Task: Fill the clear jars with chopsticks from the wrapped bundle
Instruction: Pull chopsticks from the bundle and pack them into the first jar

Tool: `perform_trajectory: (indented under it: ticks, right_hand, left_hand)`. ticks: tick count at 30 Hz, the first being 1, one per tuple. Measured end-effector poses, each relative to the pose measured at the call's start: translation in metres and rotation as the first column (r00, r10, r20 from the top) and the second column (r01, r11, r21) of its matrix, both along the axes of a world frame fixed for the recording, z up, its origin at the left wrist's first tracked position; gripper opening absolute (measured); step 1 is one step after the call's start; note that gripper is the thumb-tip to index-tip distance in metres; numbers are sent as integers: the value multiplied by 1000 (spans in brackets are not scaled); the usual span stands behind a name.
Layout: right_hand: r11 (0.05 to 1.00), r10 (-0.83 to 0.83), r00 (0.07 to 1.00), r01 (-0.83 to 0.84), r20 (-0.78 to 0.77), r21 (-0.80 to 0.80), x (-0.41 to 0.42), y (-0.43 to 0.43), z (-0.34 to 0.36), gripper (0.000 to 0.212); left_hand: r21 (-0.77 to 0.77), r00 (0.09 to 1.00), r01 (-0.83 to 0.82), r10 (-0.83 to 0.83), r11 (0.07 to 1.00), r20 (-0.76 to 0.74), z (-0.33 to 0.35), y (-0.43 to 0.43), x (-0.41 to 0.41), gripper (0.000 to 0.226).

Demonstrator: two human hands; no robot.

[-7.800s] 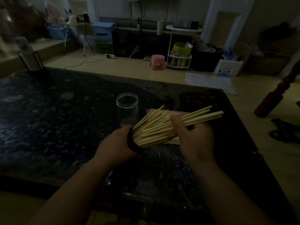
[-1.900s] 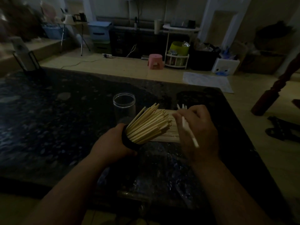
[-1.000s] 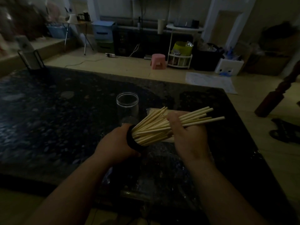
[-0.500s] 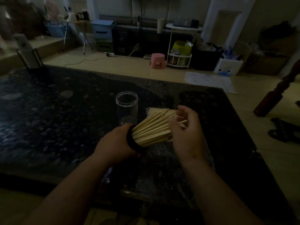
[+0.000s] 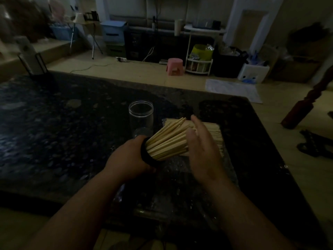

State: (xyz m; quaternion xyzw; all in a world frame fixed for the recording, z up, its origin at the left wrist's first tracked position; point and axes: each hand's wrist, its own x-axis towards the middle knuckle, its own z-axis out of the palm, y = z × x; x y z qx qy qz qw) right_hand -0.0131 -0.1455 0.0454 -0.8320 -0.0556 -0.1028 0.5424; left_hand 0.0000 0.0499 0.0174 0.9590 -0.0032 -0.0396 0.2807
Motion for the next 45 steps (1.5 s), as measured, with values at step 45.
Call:
perform_trajectory:
  ticks: [45]
  right_hand:
    - [671,73,944,-285,-322,-684,37,-19,-97,59]
  left_hand:
    - [-109,994,-112,113,988,-3,-1,2,-1,89]
